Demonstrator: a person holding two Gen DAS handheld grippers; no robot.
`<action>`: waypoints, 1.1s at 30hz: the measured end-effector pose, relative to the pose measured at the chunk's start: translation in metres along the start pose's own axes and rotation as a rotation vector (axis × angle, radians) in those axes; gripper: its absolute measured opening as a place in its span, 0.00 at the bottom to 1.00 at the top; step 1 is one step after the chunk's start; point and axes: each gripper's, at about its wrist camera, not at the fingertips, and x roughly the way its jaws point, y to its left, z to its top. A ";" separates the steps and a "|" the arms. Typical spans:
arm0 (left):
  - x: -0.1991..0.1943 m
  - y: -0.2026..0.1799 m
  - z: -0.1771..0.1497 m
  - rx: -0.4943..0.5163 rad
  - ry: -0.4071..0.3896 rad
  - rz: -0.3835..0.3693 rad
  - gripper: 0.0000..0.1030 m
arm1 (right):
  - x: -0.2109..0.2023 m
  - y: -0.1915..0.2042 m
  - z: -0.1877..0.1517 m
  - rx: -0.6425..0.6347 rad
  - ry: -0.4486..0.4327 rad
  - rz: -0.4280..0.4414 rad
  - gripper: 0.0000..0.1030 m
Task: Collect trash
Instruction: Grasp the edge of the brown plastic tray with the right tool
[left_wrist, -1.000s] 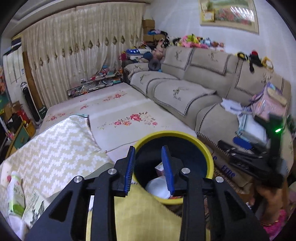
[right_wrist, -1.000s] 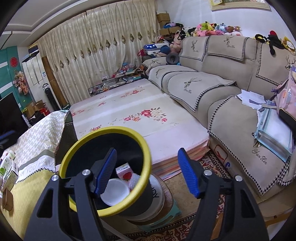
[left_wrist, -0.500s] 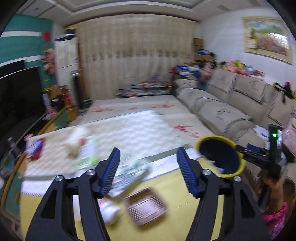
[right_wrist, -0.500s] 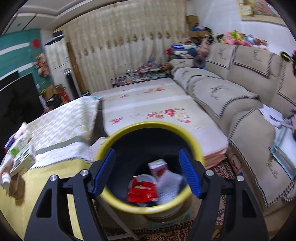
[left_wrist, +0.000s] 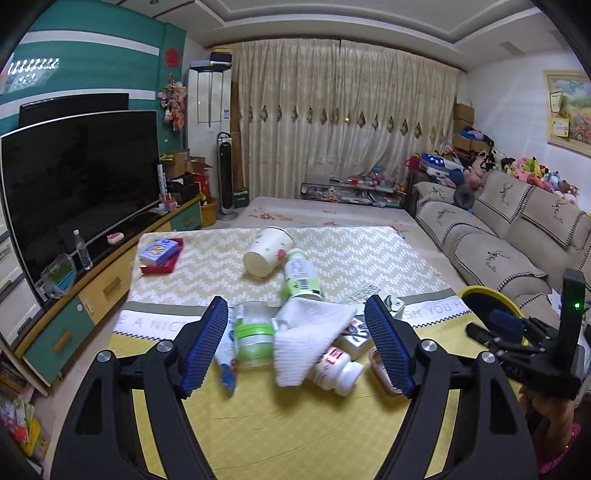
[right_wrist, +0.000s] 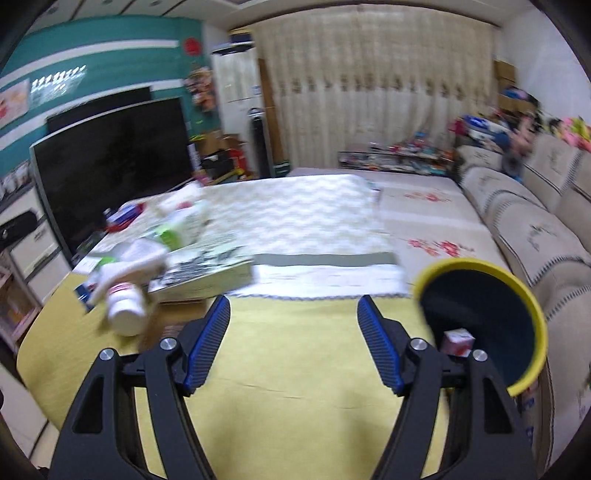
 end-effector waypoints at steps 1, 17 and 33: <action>-0.003 0.003 -0.003 0.003 -0.005 0.006 0.74 | 0.003 0.010 0.000 -0.014 0.008 0.010 0.65; 0.001 0.025 -0.028 -0.054 0.039 0.023 0.76 | 0.062 0.052 -0.015 -0.068 0.209 0.024 0.28; 0.009 0.022 -0.029 -0.048 0.049 0.015 0.76 | 0.047 0.035 -0.005 -0.010 0.165 0.042 0.04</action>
